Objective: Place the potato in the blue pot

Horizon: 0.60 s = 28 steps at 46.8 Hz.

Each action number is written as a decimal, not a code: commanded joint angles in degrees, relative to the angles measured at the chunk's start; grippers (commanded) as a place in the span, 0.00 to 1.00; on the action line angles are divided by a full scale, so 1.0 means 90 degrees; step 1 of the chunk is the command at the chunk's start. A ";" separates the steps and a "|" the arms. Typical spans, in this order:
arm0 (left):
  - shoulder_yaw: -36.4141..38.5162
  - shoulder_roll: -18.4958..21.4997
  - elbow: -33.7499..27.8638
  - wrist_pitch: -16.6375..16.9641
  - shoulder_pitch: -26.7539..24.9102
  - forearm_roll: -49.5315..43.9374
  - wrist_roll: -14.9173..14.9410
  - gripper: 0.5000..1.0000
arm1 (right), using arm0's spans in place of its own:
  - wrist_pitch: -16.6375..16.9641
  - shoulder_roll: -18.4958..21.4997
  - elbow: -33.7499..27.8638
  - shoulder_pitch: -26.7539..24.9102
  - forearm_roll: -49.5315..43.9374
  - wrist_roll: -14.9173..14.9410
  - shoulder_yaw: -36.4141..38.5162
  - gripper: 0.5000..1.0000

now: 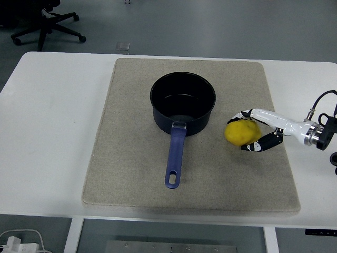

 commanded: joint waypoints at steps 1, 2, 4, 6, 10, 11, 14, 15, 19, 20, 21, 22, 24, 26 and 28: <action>0.0000 0.0000 0.0000 0.0000 0.0000 0.0000 0.0000 0.99 | -0.0002 0.0016 -0.0001 0.0031 0.0000 0.0012 -0.0028 0.00; 0.0000 0.0000 0.0000 0.0000 0.0000 0.0000 0.0000 0.99 | -0.0002 0.0016 -0.0001 0.0031 -0.0001 0.0022 -0.0028 0.00; 0.0000 0.0000 0.0000 0.0000 0.0000 0.0000 0.0000 0.99 | -0.0002 0.0016 -0.0001 0.0041 -0.0010 0.0022 -0.0038 0.00; 0.0000 0.0000 0.0000 0.0000 0.0000 0.0000 0.0000 0.99 | -0.0011 0.0016 -0.0001 0.0041 -0.0010 0.0022 -0.0028 0.00; 0.0000 0.0000 0.0000 0.0000 0.0000 0.0000 0.0000 0.99 | -0.0002 0.0016 -0.0001 0.0060 -0.0010 0.0031 -0.0028 0.00; 0.0000 0.0000 0.0000 0.0000 0.0000 0.0000 0.0000 0.99 | -0.0002 0.0016 -0.0001 0.0060 -0.0010 0.0031 -0.0028 0.00; 0.0000 0.0000 0.0000 0.0000 0.0000 0.0000 0.0000 0.99 | -0.0002 0.0006 -0.0001 0.0060 -0.0001 0.0031 -0.0028 0.00; 0.0000 0.0000 0.0000 0.0000 0.0000 0.0000 0.0000 0.99 | -0.0002 0.0006 -0.0001 0.0060 -0.0001 0.0031 -0.0028 0.00; 0.0000 0.0000 0.0000 0.0000 0.0000 0.0000 0.0000 0.99 | -0.0002 -0.0013 -0.0001 0.0060 0.0029 0.0031 -0.0028 0.00; 0.0000 0.0000 0.0000 0.0000 0.0000 0.0000 0.0000 0.99 | -0.0002 -0.0023 -0.0001 0.0060 0.0029 0.0031 -0.0028 0.00; 0.0000 0.0000 0.0000 0.0000 0.0000 0.0000 0.0000 0.99 | -0.0002 -0.0033 -0.0001 0.0060 0.0038 0.0031 -0.0019 0.00; 0.0000 0.0000 0.0000 0.0000 0.0000 0.0000 0.0000 0.99 | 0.0008 -0.0043 -0.0001 0.0060 0.0048 0.0031 -0.0019 0.00; 0.0000 0.0000 0.0000 0.0000 0.0000 0.0000 0.0000 0.99 | 0.0008 -0.0062 -0.0001 0.0070 0.0048 0.0031 0.0001 0.00; 0.0000 0.0000 0.0000 0.0000 0.0000 0.0000 0.0000 0.99 | 0.0018 -0.0082 -0.0001 0.0070 0.0058 0.0041 0.0030 0.00; 0.0000 0.0000 0.0000 0.0000 0.0000 0.0000 0.0000 0.99 | 0.0028 -0.0111 -0.0011 0.0070 0.0068 0.0041 0.0069 0.00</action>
